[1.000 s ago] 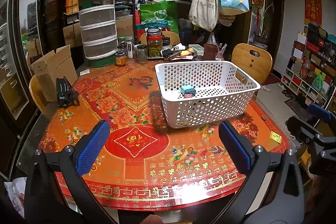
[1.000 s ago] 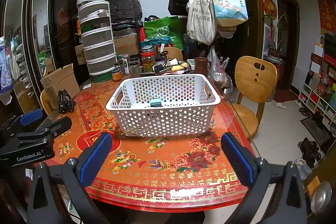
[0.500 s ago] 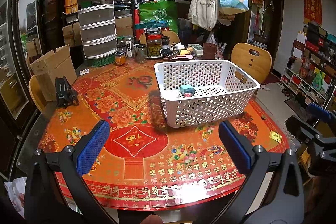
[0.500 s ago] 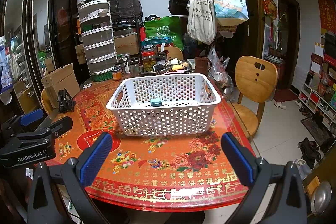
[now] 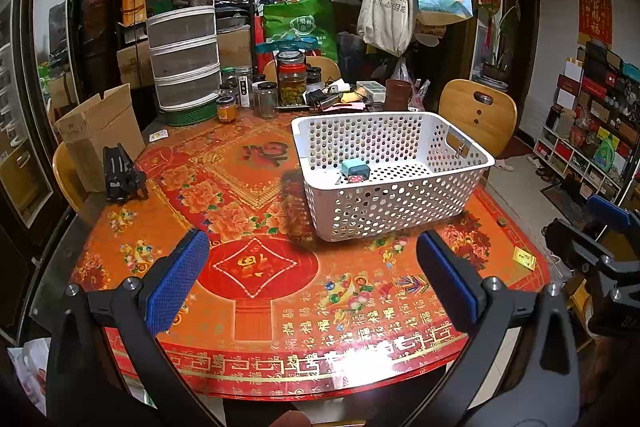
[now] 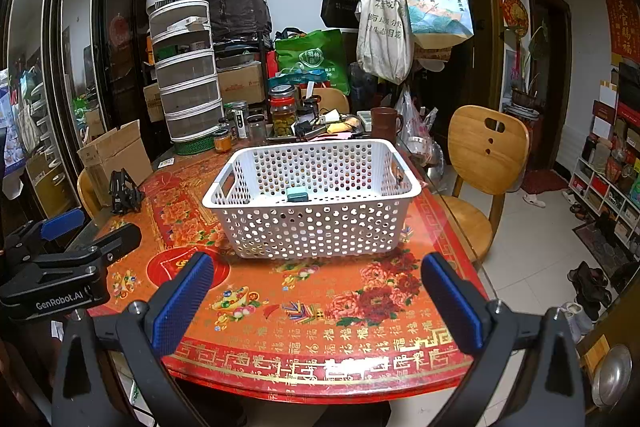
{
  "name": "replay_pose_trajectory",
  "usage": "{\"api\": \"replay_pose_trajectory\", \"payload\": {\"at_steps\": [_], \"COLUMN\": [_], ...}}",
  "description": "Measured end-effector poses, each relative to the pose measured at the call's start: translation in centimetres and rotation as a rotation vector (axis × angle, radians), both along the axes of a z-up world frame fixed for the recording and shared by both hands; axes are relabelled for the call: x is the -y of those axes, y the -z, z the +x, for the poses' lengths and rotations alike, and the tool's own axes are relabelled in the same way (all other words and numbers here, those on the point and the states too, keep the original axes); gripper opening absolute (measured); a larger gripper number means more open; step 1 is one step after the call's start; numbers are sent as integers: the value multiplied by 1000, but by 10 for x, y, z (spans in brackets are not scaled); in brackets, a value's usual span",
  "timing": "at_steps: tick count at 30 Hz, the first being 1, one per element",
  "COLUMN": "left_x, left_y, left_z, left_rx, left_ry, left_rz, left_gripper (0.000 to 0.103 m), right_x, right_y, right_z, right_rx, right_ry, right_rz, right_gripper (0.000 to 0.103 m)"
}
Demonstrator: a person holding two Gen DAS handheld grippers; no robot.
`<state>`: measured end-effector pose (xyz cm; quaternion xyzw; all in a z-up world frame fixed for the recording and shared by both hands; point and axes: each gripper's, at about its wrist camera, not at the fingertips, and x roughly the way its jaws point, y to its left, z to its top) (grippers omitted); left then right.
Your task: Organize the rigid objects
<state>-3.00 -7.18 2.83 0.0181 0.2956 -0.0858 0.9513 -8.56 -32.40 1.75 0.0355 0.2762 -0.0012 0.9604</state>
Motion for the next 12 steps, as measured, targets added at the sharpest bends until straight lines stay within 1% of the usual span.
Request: {"api": "replay_pose_trajectory", "payload": {"at_steps": [9,12], "left_x": [-1,0], "left_y": [0,2], "left_z": [-2,-3], "left_rx": [11,13], "left_ry": [15,19], "left_rz": [-7,2], "left_gripper": [102,102], "right_x": [0,0], "right_y": [0,0], "right_z": [0,0], "right_rx": [-1,-1], "right_ry": [0,0], "right_rz": [0,1], "right_gripper": [103,103]}}
